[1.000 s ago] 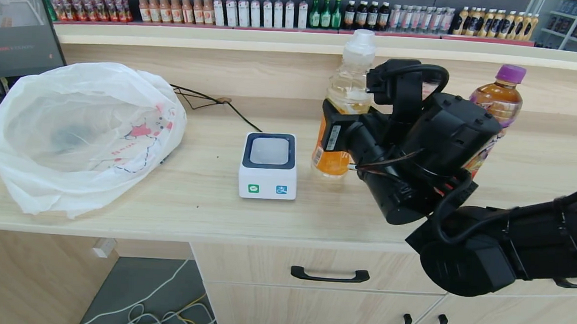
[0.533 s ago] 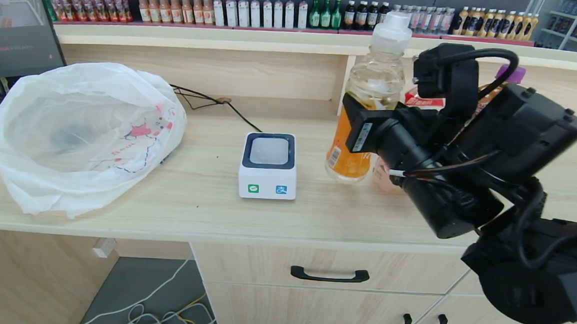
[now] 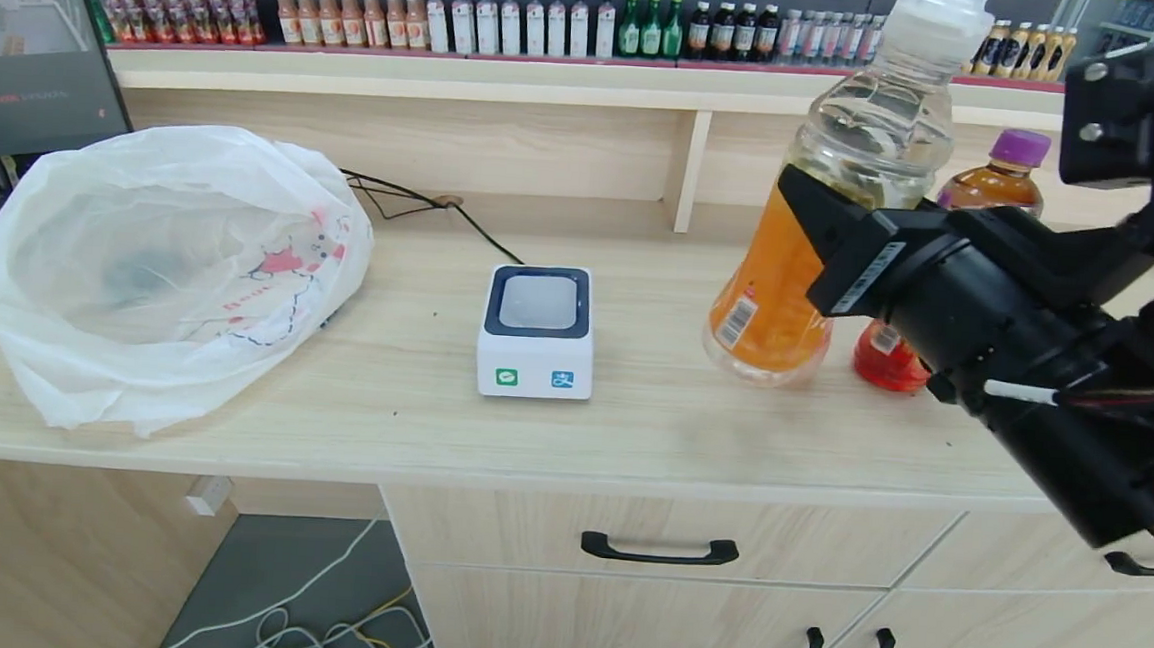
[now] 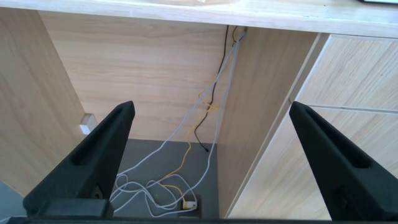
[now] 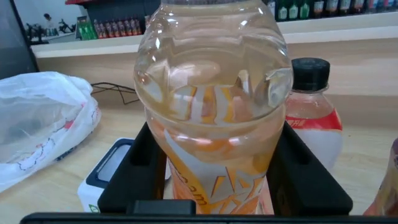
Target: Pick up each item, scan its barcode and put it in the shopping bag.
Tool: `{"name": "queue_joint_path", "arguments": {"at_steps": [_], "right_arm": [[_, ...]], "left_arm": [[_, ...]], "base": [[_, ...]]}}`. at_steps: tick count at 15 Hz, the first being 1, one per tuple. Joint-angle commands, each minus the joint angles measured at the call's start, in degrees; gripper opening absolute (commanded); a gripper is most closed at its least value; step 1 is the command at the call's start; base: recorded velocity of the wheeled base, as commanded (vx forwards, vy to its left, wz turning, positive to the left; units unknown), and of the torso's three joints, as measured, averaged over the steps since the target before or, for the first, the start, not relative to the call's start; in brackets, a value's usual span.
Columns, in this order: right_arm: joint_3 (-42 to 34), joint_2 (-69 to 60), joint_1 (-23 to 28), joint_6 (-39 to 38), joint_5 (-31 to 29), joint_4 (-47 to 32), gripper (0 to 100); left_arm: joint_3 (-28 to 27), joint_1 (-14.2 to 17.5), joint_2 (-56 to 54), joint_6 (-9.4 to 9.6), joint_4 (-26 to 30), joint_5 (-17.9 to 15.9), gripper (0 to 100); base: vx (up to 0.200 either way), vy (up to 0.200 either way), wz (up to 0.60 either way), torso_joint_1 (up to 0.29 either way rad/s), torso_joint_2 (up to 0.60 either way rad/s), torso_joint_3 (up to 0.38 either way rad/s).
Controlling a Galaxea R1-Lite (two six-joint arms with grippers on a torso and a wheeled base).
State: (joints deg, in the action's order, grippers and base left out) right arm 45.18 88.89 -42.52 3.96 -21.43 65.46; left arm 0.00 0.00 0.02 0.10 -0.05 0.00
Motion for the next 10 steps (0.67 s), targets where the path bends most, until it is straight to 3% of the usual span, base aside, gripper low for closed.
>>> {"name": "queue_joint_path", "arguments": {"at_steps": [1,5,10], "right_arm": [[-3.08,-4.26,-0.02,-0.09,1.13,-0.69,0],[-6.42,-8.30,0.07,-1.41,11.15,-3.68,0],[-9.41,-12.34,0.60,-9.59,20.82,-5.52,0]], "left_arm": [[0.00,0.00,-0.02,-0.01,-0.04,0.09,100],[0.00,0.00,-0.02,-0.01,-0.04,0.09,100],[0.00,0.00,-0.02,-0.01,-0.04,0.09,100]], "base": [[0.000,0.000,0.00,0.000,0.00,0.000],[0.000,0.000,0.00,0.000,0.00,0.000],[0.000,0.000,0.00,0.000,0.00,0.000]]}}
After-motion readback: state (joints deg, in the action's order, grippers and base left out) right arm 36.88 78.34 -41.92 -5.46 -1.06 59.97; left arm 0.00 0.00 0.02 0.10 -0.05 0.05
